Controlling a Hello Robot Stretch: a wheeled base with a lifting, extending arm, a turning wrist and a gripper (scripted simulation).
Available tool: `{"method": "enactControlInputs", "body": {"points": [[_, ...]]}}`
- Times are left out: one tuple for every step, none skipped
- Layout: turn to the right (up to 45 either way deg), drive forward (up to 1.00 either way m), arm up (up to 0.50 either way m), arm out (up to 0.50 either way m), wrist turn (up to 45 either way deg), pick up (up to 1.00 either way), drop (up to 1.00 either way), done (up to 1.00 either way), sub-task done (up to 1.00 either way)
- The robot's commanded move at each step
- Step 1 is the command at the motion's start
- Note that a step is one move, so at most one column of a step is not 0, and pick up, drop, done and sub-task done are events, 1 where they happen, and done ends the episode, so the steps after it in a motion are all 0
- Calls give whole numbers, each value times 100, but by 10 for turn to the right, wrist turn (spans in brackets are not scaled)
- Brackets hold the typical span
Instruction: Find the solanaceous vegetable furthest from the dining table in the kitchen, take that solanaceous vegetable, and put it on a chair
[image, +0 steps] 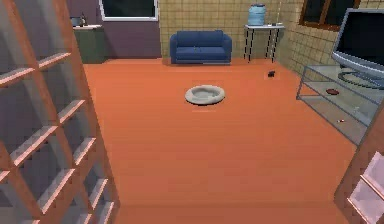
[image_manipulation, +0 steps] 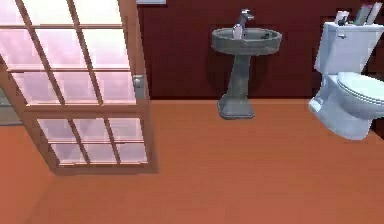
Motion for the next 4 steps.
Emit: {"method": "enactControlInputs", "body": {"points": [[0,100,0,0,0,0,0,0,0],[0,50,0,0,0,0,0,0,0],[-450,0,0,0,0,0,0,0,0],[-30,0,0,0,0,0,0,0,0]]}}
